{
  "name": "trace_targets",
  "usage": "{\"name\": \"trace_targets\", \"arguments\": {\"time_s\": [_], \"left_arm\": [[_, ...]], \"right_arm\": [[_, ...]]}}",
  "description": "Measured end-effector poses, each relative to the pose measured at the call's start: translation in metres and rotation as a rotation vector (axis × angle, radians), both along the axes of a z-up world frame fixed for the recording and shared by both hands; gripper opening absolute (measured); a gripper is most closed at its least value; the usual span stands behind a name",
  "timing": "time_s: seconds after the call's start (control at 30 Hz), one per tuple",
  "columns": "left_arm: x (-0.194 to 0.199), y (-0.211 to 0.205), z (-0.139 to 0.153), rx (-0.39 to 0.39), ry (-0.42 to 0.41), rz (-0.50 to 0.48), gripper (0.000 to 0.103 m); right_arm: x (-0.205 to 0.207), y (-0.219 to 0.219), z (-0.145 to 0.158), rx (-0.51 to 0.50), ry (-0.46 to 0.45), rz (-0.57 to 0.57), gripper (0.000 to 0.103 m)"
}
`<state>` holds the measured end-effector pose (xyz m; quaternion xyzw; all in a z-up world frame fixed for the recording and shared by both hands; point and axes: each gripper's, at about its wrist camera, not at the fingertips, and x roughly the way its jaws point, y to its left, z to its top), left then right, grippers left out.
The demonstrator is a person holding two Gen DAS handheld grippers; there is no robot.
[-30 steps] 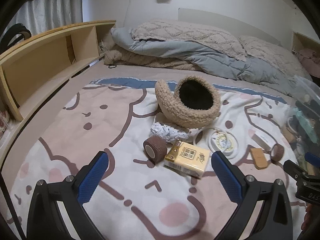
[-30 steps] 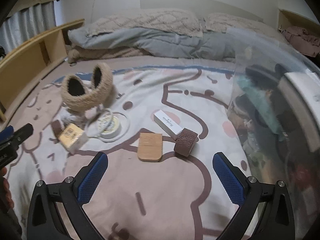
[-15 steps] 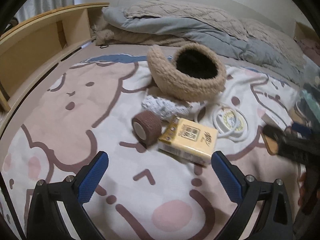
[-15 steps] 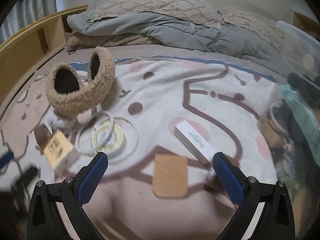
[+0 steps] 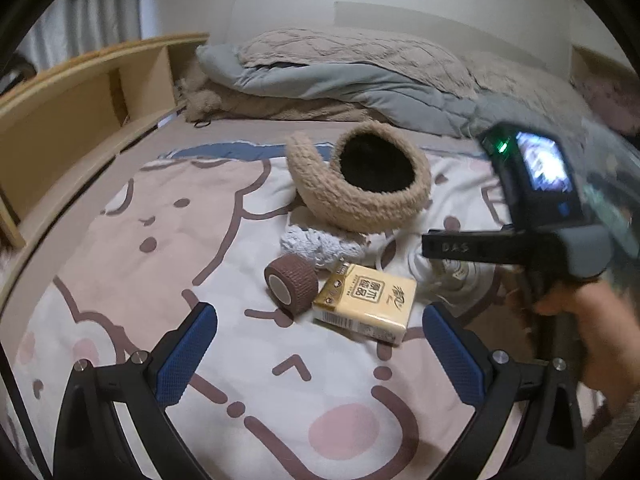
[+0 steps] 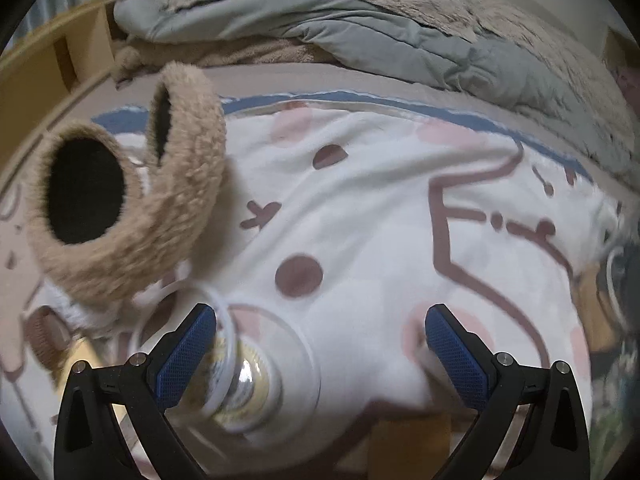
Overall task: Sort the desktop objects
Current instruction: 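Lower the right tool over the white rings and round tape measure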
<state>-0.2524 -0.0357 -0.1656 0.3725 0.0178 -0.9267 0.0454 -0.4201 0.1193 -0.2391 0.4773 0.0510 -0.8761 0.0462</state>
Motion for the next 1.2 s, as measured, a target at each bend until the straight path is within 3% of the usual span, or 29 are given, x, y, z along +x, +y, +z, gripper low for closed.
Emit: {"name": "trace_targets", "arguments": {"time_s": [0.13, 0.47, 0.83, 1.13, 1.2], "left_arm": [[-0.001, -0.007, -0.002, 0.043, -0.019, 0.018, 0.103], [0.010, -0.016, 0.012, 0.097, 0.005, 0.057, 0.103], [0.028, -0.013, 0.019, 0.097, -0.018, 0.049, 0.103], [0.054, -0.016, 0.024, 0.113, -0.030, 0.054, 0.103], [0.058, -0.012, 0.023, 0.088, -0.039, 0.044, 0.103]], "right_arm": [[0.003, 0.006, -0.008, -0.025, -0.013, -0.004, 0.103], [0.061, 0.027, -0.011, -0.020, -0.010, 0.021, 0.103], [0.146, 0.038, -0.009, 0.010, -0.030, 0.049, 0.103], [0.204, 0.064, -0.006, -0.065, -0.097, 0.055, 0.103], [0.216, 0.076, 0.009, -0.113, -0.044, 0.029, 0.103]]}}
